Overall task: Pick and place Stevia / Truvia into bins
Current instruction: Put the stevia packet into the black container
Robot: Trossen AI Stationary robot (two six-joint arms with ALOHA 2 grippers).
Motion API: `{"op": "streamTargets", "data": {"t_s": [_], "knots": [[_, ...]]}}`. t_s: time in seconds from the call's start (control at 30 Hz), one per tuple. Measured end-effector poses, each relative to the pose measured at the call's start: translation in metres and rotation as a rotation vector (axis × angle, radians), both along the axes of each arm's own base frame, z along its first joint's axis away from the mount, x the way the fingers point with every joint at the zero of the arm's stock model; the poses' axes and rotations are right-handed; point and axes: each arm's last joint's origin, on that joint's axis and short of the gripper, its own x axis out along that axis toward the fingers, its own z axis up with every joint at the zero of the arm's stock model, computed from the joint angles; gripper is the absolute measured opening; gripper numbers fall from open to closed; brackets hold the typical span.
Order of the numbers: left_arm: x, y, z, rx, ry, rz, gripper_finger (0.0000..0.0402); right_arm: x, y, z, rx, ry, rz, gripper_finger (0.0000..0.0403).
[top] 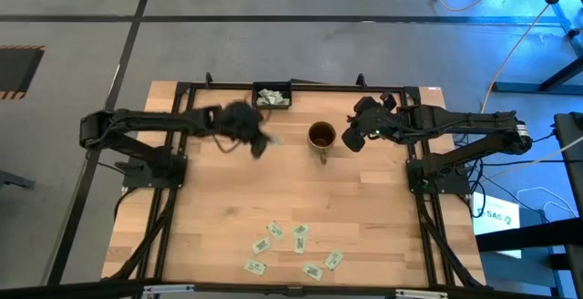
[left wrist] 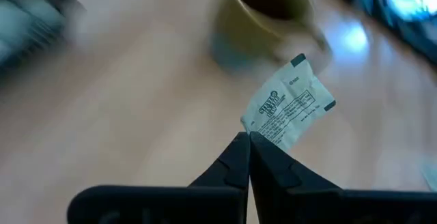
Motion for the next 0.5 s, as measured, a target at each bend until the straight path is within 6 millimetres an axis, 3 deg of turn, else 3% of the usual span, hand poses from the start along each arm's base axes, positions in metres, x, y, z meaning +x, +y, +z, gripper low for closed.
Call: {"op": "streamTargets", "data": {"t_s": [0.2, 0.37, 0.5], "knots": [[-0.008, 0.067, -0.001, 0.059, -0.102, 0.235, 0.0003, 0.000, 0.000, 0.000, -0.024, 0.030, 0.030, 0.0162], [-0.014, 0.110, -0.016, 0.039, -0.028, 0.373, 0.0003, 0.000, 0.000, 0.000, -0.037, 0.045, 0.046, 0.0162], [-0.005, 0.141, -0.023, 0.045, 0.008, 0.408, 0.0003, 0.000, 0.000, 0.000, -0.048, 0.059, 0.059, 0.0162]]}}
